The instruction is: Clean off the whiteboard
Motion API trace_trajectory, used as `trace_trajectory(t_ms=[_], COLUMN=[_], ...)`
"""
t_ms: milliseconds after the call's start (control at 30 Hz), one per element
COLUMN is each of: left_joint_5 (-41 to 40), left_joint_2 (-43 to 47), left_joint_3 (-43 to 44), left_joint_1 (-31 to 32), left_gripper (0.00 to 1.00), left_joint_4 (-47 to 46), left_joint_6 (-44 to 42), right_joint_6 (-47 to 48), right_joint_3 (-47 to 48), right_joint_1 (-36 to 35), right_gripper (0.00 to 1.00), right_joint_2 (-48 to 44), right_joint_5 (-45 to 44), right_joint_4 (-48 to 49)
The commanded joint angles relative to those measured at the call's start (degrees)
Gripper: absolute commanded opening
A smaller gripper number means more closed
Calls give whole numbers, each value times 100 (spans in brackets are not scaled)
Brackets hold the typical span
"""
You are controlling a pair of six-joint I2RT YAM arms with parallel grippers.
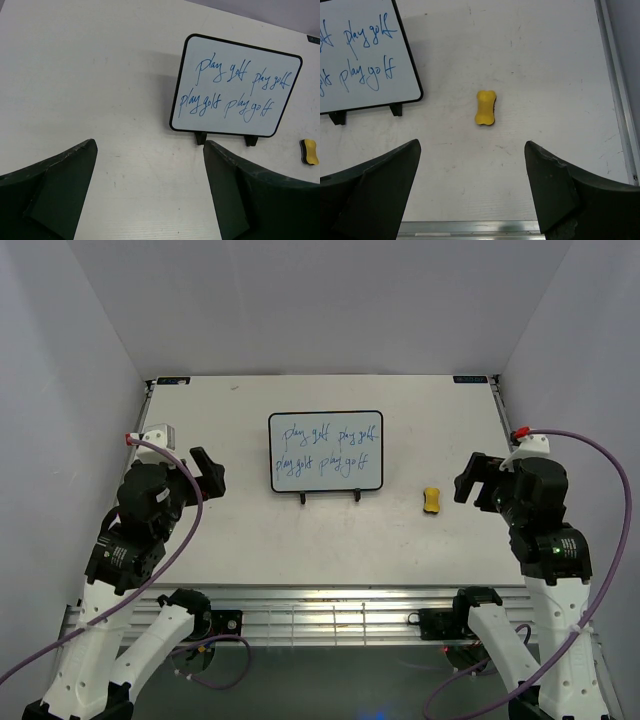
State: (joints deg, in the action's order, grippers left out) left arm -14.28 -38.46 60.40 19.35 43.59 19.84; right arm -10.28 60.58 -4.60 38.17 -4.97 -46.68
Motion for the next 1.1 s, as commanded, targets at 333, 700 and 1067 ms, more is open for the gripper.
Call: trace_trajectory(t_ms=[333,700,1067], left_joint_5=[1862,5841,7730], left_joint_2=[-1021,-4669,-7228], left_joint_3=[-547,-47,964], left_joint_1=[16,-1803,-1777], left_gripper=[98,98,98], left_joint_4=[-1975,-5607,-7100], left_joint_6=[188,338,943], right_joint_6=[-281,-308,-159], right_joint_3=[-1108,-1505,-1663], right_joint_1=[3,3,3], right_gripper=[90,90,90], right_joint_2=[-355,-406,-574], right_joint_5=[1375,2588,3152], right_joint_4=[1600,1618,1557])
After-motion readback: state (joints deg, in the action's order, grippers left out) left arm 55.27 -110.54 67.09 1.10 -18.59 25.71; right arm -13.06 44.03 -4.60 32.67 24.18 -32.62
